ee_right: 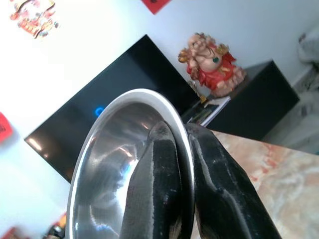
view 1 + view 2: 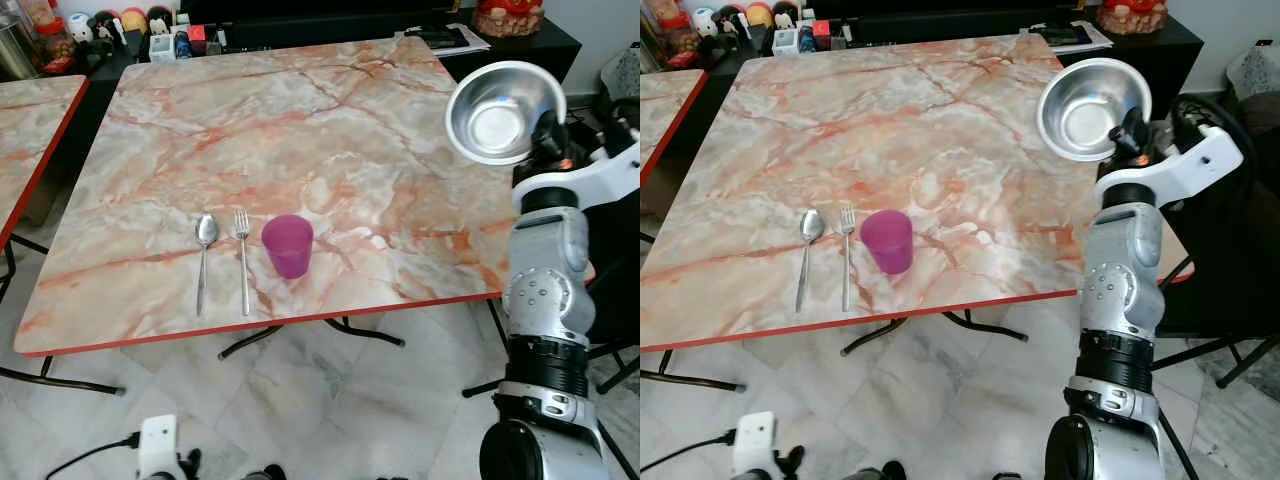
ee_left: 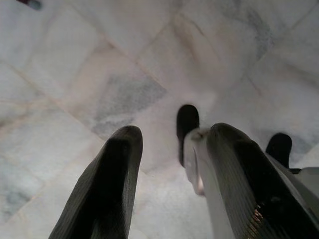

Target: Setting the table

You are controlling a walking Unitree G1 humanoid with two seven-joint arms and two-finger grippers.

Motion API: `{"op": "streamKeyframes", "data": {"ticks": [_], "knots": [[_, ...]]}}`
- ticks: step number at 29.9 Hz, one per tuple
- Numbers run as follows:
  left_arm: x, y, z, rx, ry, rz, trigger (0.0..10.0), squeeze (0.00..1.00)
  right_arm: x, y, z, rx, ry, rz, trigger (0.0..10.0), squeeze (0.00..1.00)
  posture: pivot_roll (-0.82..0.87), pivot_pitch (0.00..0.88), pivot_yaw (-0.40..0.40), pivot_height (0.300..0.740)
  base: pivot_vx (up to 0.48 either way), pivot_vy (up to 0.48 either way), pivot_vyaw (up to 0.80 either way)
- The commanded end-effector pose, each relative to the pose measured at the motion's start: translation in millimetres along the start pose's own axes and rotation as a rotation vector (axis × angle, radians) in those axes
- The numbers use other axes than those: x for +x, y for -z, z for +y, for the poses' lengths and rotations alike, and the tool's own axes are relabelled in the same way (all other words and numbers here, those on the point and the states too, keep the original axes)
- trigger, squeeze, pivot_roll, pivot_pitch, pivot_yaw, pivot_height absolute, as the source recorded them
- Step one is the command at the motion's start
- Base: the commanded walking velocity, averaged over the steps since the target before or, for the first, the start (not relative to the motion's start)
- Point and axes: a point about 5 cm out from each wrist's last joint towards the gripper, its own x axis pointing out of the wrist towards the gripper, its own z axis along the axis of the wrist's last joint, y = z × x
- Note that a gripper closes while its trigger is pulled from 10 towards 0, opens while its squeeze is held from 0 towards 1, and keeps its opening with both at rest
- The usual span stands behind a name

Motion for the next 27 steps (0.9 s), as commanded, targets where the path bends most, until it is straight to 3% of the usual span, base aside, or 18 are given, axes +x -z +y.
{"op": "streamKeyframes", "data": {"ticks": [1,10,14,15,18,23,27], "knots": [[-2.9,10.3,6.1,0.011,-0.028,0.037,10.0,0.00,0.5,-2.9,13.8,-0.051,-0.051,-0.013,10.0,0.00,-0.06,0.163,0.025,0.740,0.000,0.480,0.00],[-3.3,9.8,9.8,0.008,-0.034,0.036,10.0,0.00,0.1,-5.4,18.3,-0.091,-0.078,-0.042,10.0,0.00,-0.06,0.162,0.024,0.740,0.000,0.480,0.43],[-8.0,8.3,34.8,0.004,-0.058,0.030,10.0,0.00,0.3,-6.4,21.8,-0.102,-0.089,-0.049,10.0,0.00,-0.06,0.158,0.024,0.740,0.000,0.480,0.00],[-11.3,8.8,47.0,0.001,-0.070,0.029,10.0,0.00,0.6,-7.9,23.3,-0.099,-0.093,-0.056,10.0,0.00,-0.06,0.158,0.025,0.740,0.000,0.480,0.00],[-15.4,10.7,59.0,0.000,-0.080,0.028,10.0,0.00,0.9,-11.9,25.9,-0.100,-0.105,-0.077,10.0,0.00,-0.06,0.156,0.026,0.740,0.000,0.480,0.00],[-18.3,12.7,66.0,-0.003,-0.086,0.027,10.0,0.00,1.4,-16.1,31.5,-0.095,-0.135,-0.098,10.0,0.00,-0.06,0.152,0.027,0.740,0.000,0.480,0.00],[-14.7,16.5,50.7,0.012,-0.076,0.035,10.0,0.00,0.6,-11.0,34.7,-0.100,-0.151,-0.079,10.0,0.00,-0.06,0.144,0.027,0.740,0.000,0.480,0.00]]}}
